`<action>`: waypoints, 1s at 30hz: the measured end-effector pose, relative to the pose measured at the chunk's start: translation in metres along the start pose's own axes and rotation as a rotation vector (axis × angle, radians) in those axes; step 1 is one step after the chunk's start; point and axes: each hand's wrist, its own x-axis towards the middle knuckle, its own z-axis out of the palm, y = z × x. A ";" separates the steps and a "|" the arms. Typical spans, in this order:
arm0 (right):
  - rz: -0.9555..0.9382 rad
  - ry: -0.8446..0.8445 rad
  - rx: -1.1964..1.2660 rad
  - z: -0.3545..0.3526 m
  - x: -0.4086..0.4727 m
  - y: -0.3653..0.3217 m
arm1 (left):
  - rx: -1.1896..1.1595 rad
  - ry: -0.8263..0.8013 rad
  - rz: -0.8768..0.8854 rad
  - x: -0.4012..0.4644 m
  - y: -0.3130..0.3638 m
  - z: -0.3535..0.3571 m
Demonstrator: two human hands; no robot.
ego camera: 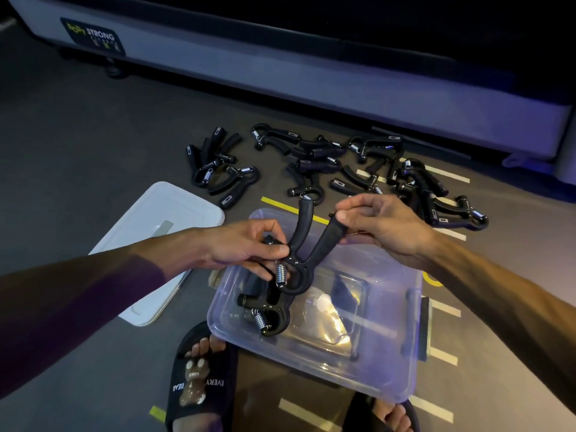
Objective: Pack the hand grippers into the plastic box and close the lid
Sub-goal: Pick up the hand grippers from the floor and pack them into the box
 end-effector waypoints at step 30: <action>-0.059 0.005 -0.536 0.073 0.027 0.066 | 0.815 0.446 0.408 0.042 -0.029 -0.025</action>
